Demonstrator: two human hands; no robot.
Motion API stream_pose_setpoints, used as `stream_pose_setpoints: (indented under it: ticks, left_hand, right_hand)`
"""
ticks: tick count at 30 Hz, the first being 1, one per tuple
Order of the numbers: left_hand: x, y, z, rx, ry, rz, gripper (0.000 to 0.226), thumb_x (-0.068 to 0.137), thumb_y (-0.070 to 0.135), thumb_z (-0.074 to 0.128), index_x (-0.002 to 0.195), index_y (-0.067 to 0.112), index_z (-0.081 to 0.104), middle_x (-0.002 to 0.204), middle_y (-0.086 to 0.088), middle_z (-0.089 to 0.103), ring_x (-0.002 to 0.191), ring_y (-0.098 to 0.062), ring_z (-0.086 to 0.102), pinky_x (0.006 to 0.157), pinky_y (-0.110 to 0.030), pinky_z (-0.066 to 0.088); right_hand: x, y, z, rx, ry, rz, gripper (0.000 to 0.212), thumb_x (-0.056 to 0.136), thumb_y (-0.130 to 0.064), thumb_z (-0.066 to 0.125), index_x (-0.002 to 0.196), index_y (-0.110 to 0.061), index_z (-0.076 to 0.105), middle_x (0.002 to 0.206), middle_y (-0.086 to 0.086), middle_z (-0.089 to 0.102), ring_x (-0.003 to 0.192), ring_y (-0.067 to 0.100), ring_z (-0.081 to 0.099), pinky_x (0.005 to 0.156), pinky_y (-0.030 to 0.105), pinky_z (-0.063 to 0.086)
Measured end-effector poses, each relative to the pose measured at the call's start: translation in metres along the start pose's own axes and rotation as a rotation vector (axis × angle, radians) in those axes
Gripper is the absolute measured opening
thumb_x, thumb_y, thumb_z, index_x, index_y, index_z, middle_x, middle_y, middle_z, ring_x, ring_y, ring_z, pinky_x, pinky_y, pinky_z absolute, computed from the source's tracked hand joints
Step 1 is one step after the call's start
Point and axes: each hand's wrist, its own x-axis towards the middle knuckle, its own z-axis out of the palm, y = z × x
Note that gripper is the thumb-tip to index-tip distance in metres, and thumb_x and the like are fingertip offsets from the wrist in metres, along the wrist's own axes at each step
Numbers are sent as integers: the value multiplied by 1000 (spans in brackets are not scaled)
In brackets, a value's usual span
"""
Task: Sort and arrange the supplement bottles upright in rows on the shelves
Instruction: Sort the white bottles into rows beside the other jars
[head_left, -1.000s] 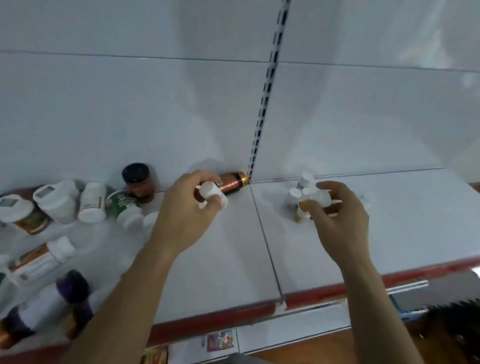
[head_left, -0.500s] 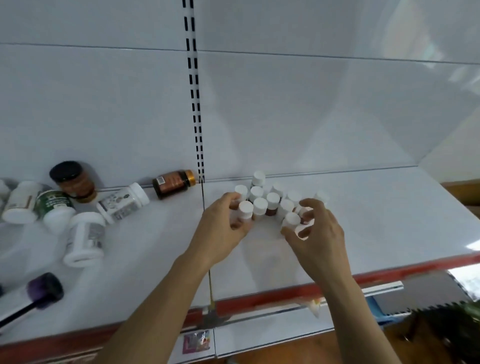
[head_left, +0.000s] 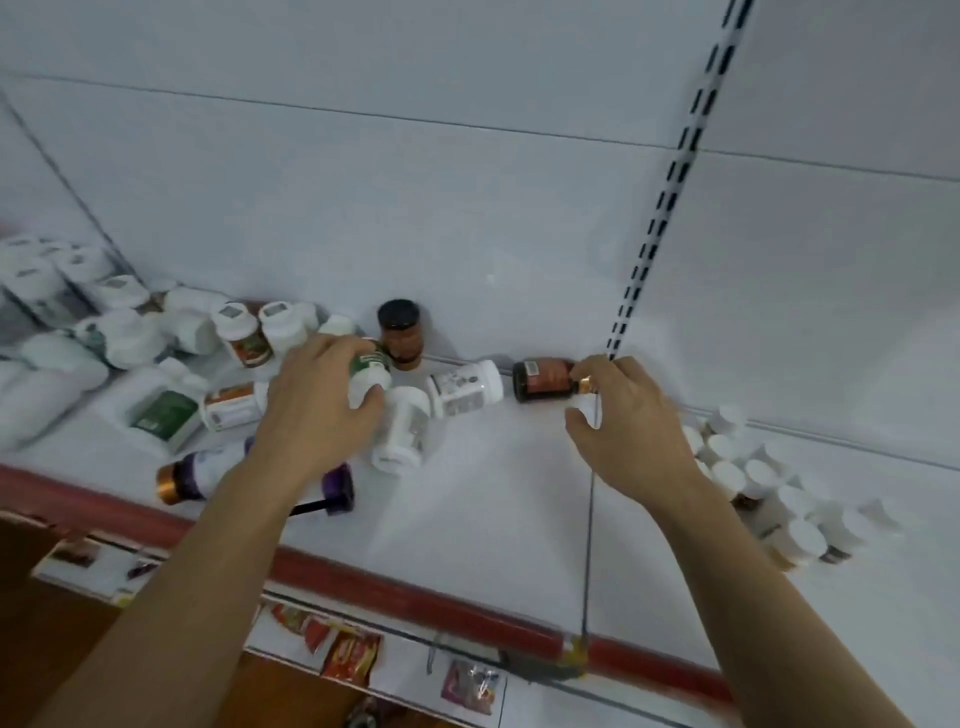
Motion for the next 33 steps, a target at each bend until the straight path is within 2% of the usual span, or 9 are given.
stream_pose_setpoints:
  ticks: [4, 7, 12, 14, 18, 24, 27, 30, 33]
  left_hand:
    - [-5, -60, -31, -22, 54, -144, 46, 87, 35, 64, 130, 22, 59, 131, -9, 56, 120, -36, 53, 97, -54, 48]
    - [-8, -96, -45, -1, 66, -190, 43, 86, 36, 63, 128, 24, 59, 130, -7, 56, 118, -37, 54, 94, -54, 50]
    - [6, -127, -54, -18, 22, -138, 38, 89, 27, 67, 127, 25, 58, 126, -3, 57, 115, -31, 51, 93, -53, 47]
    - [18, -132, -54, -35, -11, -82, 39, 90, 27, 67, 128, 24, 59, 125, -1, 58, 116, -28, 51, 95, -51, 46]
    - [49, -132, -53, -99, -19, 67, 38, 88, 21, 69, 126, 19, 62, 122, -1, 60, 111, -25, 55, 93, -44, 48]
    - [104, -98, -34, -181, -170, 309, 41, 92, 28, 65, 132, 20, 57, 127, -2, 58, 116, -22, 56, 96, -41, 47]
    - [123, -70, -12, -136, -294, 414, 51, 93, 39, 63, 139, 24, 48, 134, -2, 54, 122, -25, 54, 98, -48, 48]
    - [134, -54, 4, -44, -262, 421, 43, 94, 47, 59, 130, 27, 47, 125, -4, 54, 110, -28, 59, 87, -43, 52]
    - [138, -49, 14, 7, -219, 456, 36, 93, 53, 56, 118, 29, 48, 115, -3, 61, 100, -29, 62, 74, -37, 48]
  right_hand:
    - [36, -54, 32, 23, -62, -147, 36, 87, -22, 69, 121, -20, 59, 112, 7, 57, 99, 29, 59, 84, 47, 53]
    - [64, -90, 50, -9, -147, -220, 47, 86, -21, 68, 131, -24, 54, 126, 7, 54, 115, 28, 55, 94, 48, 50]
    - [90, -105, 67, -392, -635, -221, 78, 79, -19, 73, 145, -35, 36, 146, -3, 44, 131, 28, 45, 102, 47, 45]
    - [92, -101, 76, -343, -605, -166, 73, 79, -18, 75, 142, -29, 40, 140, 0, 50, 125, 27, 52, 100, 43, 48]
    - [90, -102, 89, -61, -441, 16, 72, 83, -45, 75, 142, -26, 39, 133, 5, 57, 113, 27, 58, 90, 38, 48]
    - [78, -129, 86, 177, 141, 176, 55, 79, -54, 77, 115, -24, 50, 107, -1, 56, 88, 19, 56, 74, 36, 46]
    - [78, -131, 86, 107, 133, 174, 57, 79, -48, 80, 124, -28, 51, 108, -3, 54, 91, 18, 55, 75, 34, 46]
    - [76, -128, 95, 27, -15, 137, 65, 77, -47, 83, 130, -30, 49, 114, -1, 58, 99, 23, 58, 77, 33, 44]
    - [68, -127, 93, 216, 40, 238, 58, 86, -48, 74, 135, -29, 49, 122, -3, 51, 100, 15, 57, 82, 29, 41]
